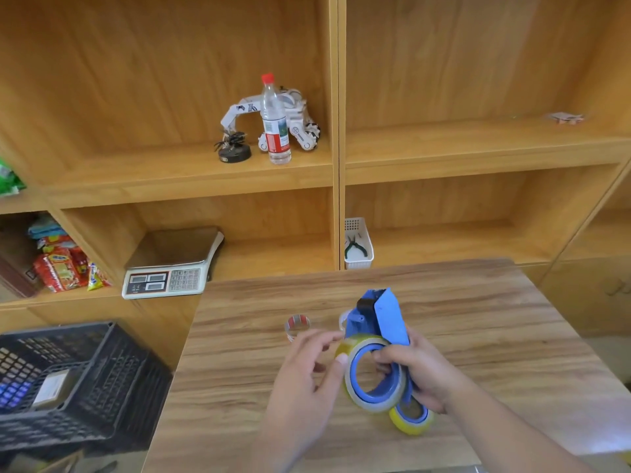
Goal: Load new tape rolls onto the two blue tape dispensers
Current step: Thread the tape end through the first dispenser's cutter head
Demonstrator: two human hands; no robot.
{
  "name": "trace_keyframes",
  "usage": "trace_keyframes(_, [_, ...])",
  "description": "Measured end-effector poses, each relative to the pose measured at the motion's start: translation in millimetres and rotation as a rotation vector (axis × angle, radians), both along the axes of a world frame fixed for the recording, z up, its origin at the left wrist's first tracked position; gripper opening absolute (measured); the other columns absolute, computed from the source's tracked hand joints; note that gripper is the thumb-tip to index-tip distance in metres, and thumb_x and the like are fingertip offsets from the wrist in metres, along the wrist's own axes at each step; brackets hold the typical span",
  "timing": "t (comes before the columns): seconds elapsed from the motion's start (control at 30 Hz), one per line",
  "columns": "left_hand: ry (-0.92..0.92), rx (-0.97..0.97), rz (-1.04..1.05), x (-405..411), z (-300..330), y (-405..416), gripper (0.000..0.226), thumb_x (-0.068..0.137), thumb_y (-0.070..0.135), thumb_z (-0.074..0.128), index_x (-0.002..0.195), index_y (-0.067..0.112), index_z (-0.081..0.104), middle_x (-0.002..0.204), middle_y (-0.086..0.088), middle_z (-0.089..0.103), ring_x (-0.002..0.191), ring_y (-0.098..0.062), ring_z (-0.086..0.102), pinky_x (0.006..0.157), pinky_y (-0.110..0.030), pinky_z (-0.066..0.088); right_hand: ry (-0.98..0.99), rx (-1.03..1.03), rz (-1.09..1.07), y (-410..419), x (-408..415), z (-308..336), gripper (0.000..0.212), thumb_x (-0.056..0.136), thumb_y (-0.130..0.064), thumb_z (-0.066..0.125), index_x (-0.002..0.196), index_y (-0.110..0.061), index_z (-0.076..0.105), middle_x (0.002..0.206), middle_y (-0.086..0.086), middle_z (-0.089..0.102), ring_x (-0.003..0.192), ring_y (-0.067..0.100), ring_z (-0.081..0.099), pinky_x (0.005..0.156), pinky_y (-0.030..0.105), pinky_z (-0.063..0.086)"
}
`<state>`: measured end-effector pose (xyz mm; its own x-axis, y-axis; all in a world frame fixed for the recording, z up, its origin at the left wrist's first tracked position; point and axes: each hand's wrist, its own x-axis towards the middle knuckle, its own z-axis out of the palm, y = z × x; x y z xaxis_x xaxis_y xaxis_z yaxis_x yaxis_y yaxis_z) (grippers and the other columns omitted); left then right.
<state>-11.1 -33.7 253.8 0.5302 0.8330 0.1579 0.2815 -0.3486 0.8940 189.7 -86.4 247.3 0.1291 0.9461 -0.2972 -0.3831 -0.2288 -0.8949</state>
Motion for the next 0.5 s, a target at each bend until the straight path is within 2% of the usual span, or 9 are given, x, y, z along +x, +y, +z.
trace_keyframes(0.13, [0.086, 0.074, -0.175, -6.4, 6.8, 12.8, 0.033, 0.103, 0.019, 0.061, 0.119, 0.047, 0.068, 0.128, 0.034, 0.057, 0.124, -0.003, 0.056, 0.093, -0.005, 0.039, -0.001, -0.046, 0.113, -6.0, 1.6, -2.1, 0.022, 0.068, -0.001, 0.069, 0.089, -0.002, 0.061, 0.064, 0.011, 0.044, 0.055, 0.023, 0.043, 0.057, 0.033, 0.045])
trace_keyframes(0.23, [0.093, 0.073, -0.235, -13.6, 0.4, 18.8, 0.03, 0.098, 0.02, 0.071, 0.116, 0.044, 0.074, 0.123, 0.029, 0.066, 0.119, -0.009, 0.061, 0.092, -0.012, 0.046, 0.027, -0.083, 0.162, -12.3, 0.7, -1.1, 0.011, 0.067, 0.0, 0.066, 0.073, -0.008, 0.068, 0.063, 0.012, 0.046, 0.055, 0.024, 0.044, 0.055, 0.03, 0.046])
trace_keyframes(0.33, [0.068, -0.007, -0.274, -17.9, -5.5, 21.3, 0.022, 0.091, 0.024, 0.079, 0.108, 0.038, 0.08, 0.112, 0.018, 0.074, 0.103, -0.011, 0.068, 0.081, -0.021, 0.05, 0.069, -0.128, 0.217, -17.4, 0.0, -0.6, 0.016, 0.066, 0.001, 0.062, 0.07, -0.011, 0.072, 0.059, 0.011, 0.049, 0.056, 0.025, 0.044, 0.054, 0.03, 0.046])
trace_keyframes(0.4, [0.045, -0.032, -0.284, -18.1, -7.1, 20.2, 0.016, 0.088, 0.034, 0.08, 0.104, 0.037, 0.082, 0.106, 0.014, 0.076, 0.089, -0.012, 0.068, 0.073, -0.023, 0.05, 0.068, -0.151, 0.255, -19.4, -0.1, -2.9, 0.017, 0.065, 0.0, 0.061, 0.066, -0.013, 0.072, 0.058, 0.01, 0.048, 0.056, 0.025, 0.045, 0.055, 0.031, 0.046])
trace_keyframes(0.5, [0.037, 0.015, -0.272, -19.0, -8.5, 15.5, 0.016, 0.085, 0.042, 0.076, 0.098, 0.035, 0.082, 0.097, 0.014, 0.076, 0.082, -0.016, 0.069, 0.069, -0.029, 0.054, 0.04, -0.185, 0.299, -22.4, -0.2, -8.2, 0.013, 0.066, -0.003, 0.061, 0.059, -0.012, 0.069, 0.058, 0.01, 0.047, 0.057, 0.025, 0.046, 0.059, 0.033, 0.046])
